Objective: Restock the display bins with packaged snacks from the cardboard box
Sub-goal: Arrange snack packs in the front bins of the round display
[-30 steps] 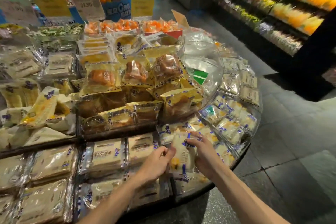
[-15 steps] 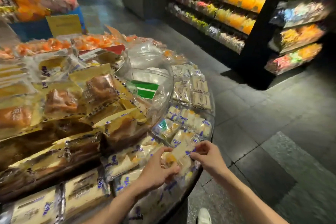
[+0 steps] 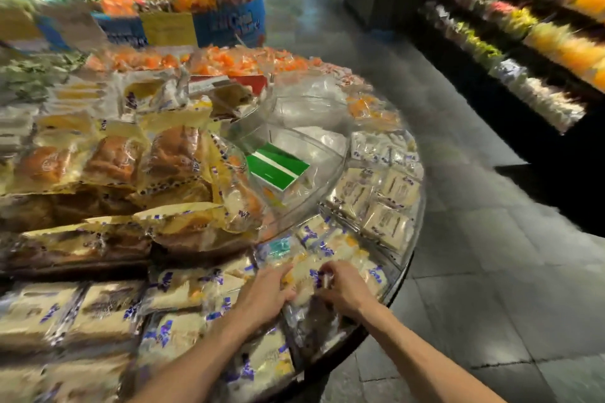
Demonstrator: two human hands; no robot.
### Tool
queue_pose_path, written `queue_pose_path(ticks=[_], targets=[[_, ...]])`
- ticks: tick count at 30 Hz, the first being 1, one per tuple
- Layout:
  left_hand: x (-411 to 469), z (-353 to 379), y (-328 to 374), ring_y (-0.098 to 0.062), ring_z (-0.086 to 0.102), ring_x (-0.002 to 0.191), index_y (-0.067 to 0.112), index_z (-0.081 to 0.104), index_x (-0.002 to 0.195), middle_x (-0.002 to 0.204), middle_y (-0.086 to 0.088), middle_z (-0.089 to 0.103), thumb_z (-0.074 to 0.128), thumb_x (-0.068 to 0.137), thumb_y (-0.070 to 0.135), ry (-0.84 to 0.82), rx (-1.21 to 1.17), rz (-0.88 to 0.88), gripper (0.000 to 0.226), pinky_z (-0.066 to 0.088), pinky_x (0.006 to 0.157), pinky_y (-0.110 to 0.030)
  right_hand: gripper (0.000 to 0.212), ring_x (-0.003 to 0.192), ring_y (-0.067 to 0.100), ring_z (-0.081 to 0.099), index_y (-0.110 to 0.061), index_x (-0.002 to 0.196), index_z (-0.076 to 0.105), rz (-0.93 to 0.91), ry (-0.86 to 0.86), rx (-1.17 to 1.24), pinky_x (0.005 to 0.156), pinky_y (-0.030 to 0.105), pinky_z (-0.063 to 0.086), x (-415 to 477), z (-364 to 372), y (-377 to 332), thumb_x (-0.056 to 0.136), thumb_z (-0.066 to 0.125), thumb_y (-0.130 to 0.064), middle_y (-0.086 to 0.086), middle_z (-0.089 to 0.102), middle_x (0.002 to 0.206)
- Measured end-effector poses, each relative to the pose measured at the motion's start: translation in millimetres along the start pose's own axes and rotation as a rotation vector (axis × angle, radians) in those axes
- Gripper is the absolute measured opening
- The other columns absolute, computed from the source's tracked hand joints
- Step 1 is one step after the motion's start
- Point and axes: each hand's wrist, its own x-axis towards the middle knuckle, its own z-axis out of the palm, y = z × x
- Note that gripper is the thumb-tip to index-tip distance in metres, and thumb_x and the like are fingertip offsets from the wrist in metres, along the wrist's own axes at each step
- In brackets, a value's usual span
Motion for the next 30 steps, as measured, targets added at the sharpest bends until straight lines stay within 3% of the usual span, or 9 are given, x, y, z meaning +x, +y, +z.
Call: queue_pose_path(ticks=[2,5,9,14,17,21,23,27,30], targets=[[-1,4,3,-0.010,0.055,0.097,0.038,0.032,0.152,0.119,0.003,0.046,0.067,0.091,0.040,0.008,0.074,0.008,0.070,0.050,0.087,-0.023,0.040,0.107,0.021,0.056,-0.015,0.122,0.062,-0.005,0.006,-0.002,0.090,0.027,0.043,4,5,3,0.086,0.076,-0.027,0.007,0.059,0.122],[-3,7,2,-0.008,0.054,0.086,0.034,0.037,0.150,0.123,0.000,0.040,0.065,0.092,0.042,0.060,0.187,0.025,0.065,0.049,0.071,-0.018,0.043,0.104,0.016,0.051,-0.014,0.128,0.059,-0.021,0.002,-0.006,0.094,0.024,0.042,4,9,7,0.089,0.073,-0.026,0.004,0.056,0.125],[-8,6,-4,-0.014,0.057,0.093,0.028,0.042,0.146,0.137,-0.005,0.037,0.059,0.094,0.049,0.062,0.311,0.045,0.058,0.049,0.074,-0.023,0.050,0.115,0.025,0.054,-0.017,0.136,0.056,-0.017,-0.028,-0.045,0.098,0.033,0.045,0,8,6,0.091,0.071,-0.031,0.008,0.054,0.128],[-3,-20,3,-0.019,0.063,0.099,0.026,0.046,0.135,0.129,-0.003,0.051,0.055,0.096,0.051,0.030,0.453,0.134,0.048,0.054,0.076,-0.032,0.065,0.125,0.025,0.052,-0.018,0.149,0.037,0.047,0.034,0.054,0.109,0.037,0.041,-35,-2,-1,0.093,0.068,-0.028,0.010,0.046,0.144],[0,-44,31,-0.020,0.064,0.098,0.020,0.060,0.111,0.110,-0.002,0.067,0.057,0.096,0.048,0.048,0.406,0.228,0.032,0.055,0.083,-0.037,0.047,0.116,0.020,0.057,-0.015,0.135,0.050,0.116,0.160,0.126,0.098,0.032,0.047,-79,-16,6,0.094,0.065,-0.033,0.004,0.058,0.130],[-12,-66,109,-0.016,0.061,0.077,0.023,0.056,0.077,0.076,0.006,0.060,0.058,0.094,0.052,0.016,0.295,0.493,0.034,0.053,0.074,-0.034,0.016,0.080,0.015,0.060,-0.019,0.095,0.061,0.213,0.406,0.226,0.074,0.027,0.051,-167,-38,18,0.092,0.068,-0.033,-0.004,0.066,0.087],[-35,-57,162,-0.013,0.052,0.062,0.026,0.048,0.063,0.064,0.009,0.054,0.061,0.093,0.051,0.003,0.240,0.694,0.041,0.047,0.062,-0.030,0.019,0.072,0.011,0.056,-0.019,0.083,0.057,0.318,0.524,0.276,0.064,0.018,0.042,-226,-40,29,0.091,0.068,-0.032,-0.005,0.063,0.079],[-106,8,266,-0.003,0.040,0.045,0.025,0.038,0.050,0.045,0.006,0.041,0.067,0.092,0.039,-0.123,0.105,1.043,0.053,0.031,0.049,-0.025,0.028,0.060,0.003,0.053,-0.018,0.076,0.055,0.581,0.815,0.403,0.058,0.018,0.039,-347,-19,64,0.090,0.068,-0.038,-0.010,0.057,0.064],[-168,88,324,-0.014,0.040,0.048,0.022,0.033,0.050,0.046,0.004,0.042,0.069,0.090,0.032,-0.317,0.080,1.230,0.056,0.027,0.048,-0.024,0.032,0.055,0.005,0.048,-0.024,0.068,0.048,0.787,1.023,0.511,0.055,0.019,0.034,-432,14,90,0.090,0.069,-0.034,-0.009,0.050,0.057]])
